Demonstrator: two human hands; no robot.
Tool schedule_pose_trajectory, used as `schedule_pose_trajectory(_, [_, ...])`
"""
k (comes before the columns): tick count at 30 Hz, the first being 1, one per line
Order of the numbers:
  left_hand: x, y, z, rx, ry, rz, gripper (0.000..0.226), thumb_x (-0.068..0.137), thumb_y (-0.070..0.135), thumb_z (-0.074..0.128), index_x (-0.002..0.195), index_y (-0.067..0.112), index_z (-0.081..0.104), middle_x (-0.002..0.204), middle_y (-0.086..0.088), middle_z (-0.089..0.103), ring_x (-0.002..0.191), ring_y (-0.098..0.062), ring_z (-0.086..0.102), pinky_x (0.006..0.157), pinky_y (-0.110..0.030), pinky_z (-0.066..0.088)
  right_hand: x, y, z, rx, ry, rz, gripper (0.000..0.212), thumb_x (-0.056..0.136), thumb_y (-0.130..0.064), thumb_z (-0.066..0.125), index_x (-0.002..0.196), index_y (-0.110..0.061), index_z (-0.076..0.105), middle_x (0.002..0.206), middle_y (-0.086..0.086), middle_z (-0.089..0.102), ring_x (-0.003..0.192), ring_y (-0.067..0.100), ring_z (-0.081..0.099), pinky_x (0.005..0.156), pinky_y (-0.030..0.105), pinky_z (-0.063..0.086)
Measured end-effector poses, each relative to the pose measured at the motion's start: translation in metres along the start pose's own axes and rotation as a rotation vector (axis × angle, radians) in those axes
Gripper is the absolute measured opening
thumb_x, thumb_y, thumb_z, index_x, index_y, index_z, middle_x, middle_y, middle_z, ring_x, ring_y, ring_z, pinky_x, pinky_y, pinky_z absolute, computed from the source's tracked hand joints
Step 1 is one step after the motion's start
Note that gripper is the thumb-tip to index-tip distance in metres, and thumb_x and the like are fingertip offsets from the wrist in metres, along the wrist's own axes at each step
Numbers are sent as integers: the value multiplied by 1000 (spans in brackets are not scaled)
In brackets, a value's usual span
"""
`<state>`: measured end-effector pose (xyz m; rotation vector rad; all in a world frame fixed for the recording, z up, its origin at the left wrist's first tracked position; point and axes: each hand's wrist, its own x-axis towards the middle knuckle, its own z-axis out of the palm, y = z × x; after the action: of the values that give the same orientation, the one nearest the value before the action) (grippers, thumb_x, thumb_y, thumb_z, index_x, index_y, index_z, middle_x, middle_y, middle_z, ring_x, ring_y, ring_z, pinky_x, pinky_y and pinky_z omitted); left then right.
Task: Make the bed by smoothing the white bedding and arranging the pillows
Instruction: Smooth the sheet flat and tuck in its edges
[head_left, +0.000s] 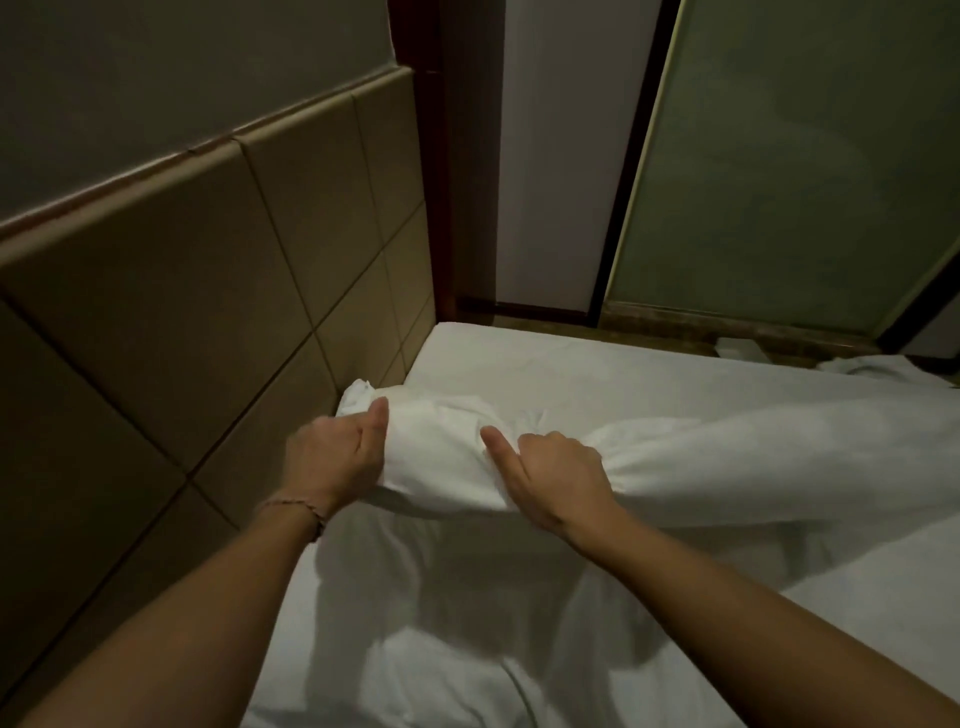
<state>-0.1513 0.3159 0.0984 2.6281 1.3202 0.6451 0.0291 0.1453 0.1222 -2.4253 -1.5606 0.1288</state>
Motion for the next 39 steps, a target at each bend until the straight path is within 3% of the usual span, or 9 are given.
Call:
schedule_pose_trajectory(6, [-75,-26,-6,-65,-36,-187,90,91,67,3,79,13,73,70,-14,66,73,-33,64,78,-43,53,-90,-46,32,20,75,-169,83,89,-68,-9,115,-17,51,95,15,66,83,39,65,67,41,45])
schedule_pose_trajectory(9, [-124,-50,22,47,-227,-277,93,91,67,-9,75,22,71,83,-13,72,87,-32,67,85,-37,49,-122,-54,90,144,-240,-37,112,63,-79,-21,123,-13,47,115,17,64,105,38,59,86,44,39])
schedule_pose_trajectory(13, [-165,-53,55,225,-594,-341,69,101,53,1,133,28,57,133,-4,62,127,-25,52,112,-47,26,-139,-53,152,106,-469,6,103,74,-84,-7,135,-15,39,131,13,51,116,33,46,99,50,27])
schedule_pose_trajectory(14, [-165,-52,58,243,-605,-338,67,101,53,3,134,29,56,132,-1,62,126,-23,52,112,-48,25,-141,-51,163,92,-480,6,100,77,-84,-5,137,-15,37,133,12,47,117,32,43,100,50,26])
schedule_pose_trajectory(19, [-132,-33,50,180,-296,-201,76,92,65,-2,82,20,58,87,-3,62,86,-26,59,79,-41,42,-135,-36,166,95,-450,-83,109,71,-84,-16,142,-21,36,136,8,39,120,32,38,99,48,30])
schedule_pose_trajectory(23, [-101,-1,65,2,-322,-265,61,100,61,17,114,17,57,118,-6,58,107,-27,53,90,-44,42,-105,-17,152,152,-233,0,94,82,-77,-14,138,-28,42,140,2,40,123,24,40,105,41,35])
schedule_pose_trajectory(28, [-94,27,92,171,-477,-297,65,99,64,14,127,17,49,129,-7,53,117,-28,50,97,-47,39,-77,-1,141,184,-196,164,102,73,-80,-19,155,-29,15,165,1,12,150,23,13,121,42,12])
schedule_pose_trajectory(34, [-113,9,102,206,-440,-221,96,78,76,-23,80,19,54,72,0,61,68,-21,61,66,-32,51,-63,7,156,217,-246,217,110,68,-83,-24,158,-26,5,166,4,7,152,24,9,121,43,12])
schedule_pose_trajectory(39, [-120,-38,77,142,-307,-276,59,101,59,21,74,17,52,73,-6,65,70,-26,62,58,-33,41,-46,-8,168,241,-291,165,93,79,-78,-9,157,-29,-1,166,2,2,152,23,7,123,43,10])
